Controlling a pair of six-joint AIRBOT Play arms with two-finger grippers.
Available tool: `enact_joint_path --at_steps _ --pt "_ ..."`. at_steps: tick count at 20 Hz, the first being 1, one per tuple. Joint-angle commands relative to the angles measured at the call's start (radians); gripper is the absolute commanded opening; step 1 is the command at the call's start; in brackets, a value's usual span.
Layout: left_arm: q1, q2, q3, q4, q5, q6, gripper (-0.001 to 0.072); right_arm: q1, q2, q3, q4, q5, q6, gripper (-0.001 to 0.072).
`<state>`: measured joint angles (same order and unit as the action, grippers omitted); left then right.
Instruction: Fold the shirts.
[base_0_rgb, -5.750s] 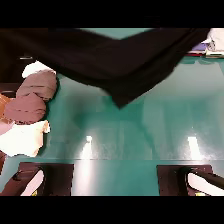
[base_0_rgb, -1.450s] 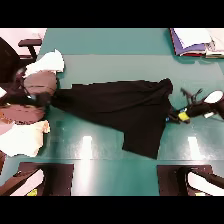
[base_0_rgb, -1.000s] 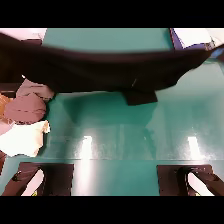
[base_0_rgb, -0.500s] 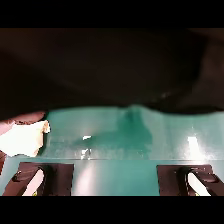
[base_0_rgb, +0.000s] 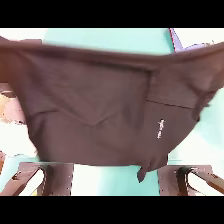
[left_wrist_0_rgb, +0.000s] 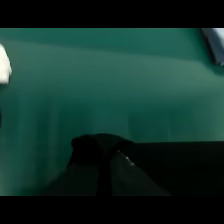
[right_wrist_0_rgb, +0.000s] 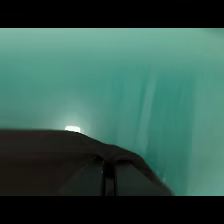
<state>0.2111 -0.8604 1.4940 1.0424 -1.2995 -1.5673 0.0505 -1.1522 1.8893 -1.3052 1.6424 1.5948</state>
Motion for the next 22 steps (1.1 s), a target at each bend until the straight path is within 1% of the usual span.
enact_joint_path --at_steps 1,2,4,6,8,10,13,15,17,20,22 --pt "-0.035 -0.127 -0.324 -0.024 0.054 0.060 0.0028 0.000 -0.187 -0.136 0.002 0.044 -0.030 0.0021" --pt "-0.064 -0.190 -0.369 -0.023 0.097 0.087 0.0028 0.000 -0.239 -0.174 0.003 0.013 -0.042 0.0020" --pt "-0.124 -0.352 -0.385 -0.009 0.193 0.124 0.0028 0.000 -0.345 -0.230 0.004 -0.075 -0.053 0.0021" --pt "-0.149 -0.521 -0.328 -0.010 0.291 0.132 0.0029 0.000 -0.444 -0.219 0.004 -0.155 -0.076 0.0021" --pt "-0.149 -0.667 -0.211 -0.014 0.320 0.131 0.0029 -0.001 -0.549 -0.140 0.003 -0.214 -0.089 0.0021" --pt "-0.149 -0.751 -0.098 -0.010 0.332 0.135 0.0029 -0.003 -0.621 -0.051 0.004 -0.243 -0.089 0.0021" --pt "-0.146 -0.780 0.003 -0.002 0.394 0.136 0.0029 -0.016 -0.690 0.085 0.004 -0.240 -0.093 0.0021" --pt "-0.139 -0.780 0.047 0.018 0.347 0.137 0.0029 -0.027 -0.681 0.110 0.004 -0.221 -0.098 0.0021" --pt "-0.128 -0.778 0.066 0.035 0.246 0.167 0.0030 -0.032 -0.640 0.066 -0.005 -0.173 -0.106 0.0021" --pt "-0.124 -0.779 0.046 0.055 0.084 0.182 0.0029 -0.039 -0.535 -0.138 -0.005 -0.174 -0.111 0.0021" --pt "-0.124 -0.779 -0.008 0.057 0.044 0.200 0.0029 -0.033 -0.458 -0.301 -0.005 -0.213 -0.111 0.0022"
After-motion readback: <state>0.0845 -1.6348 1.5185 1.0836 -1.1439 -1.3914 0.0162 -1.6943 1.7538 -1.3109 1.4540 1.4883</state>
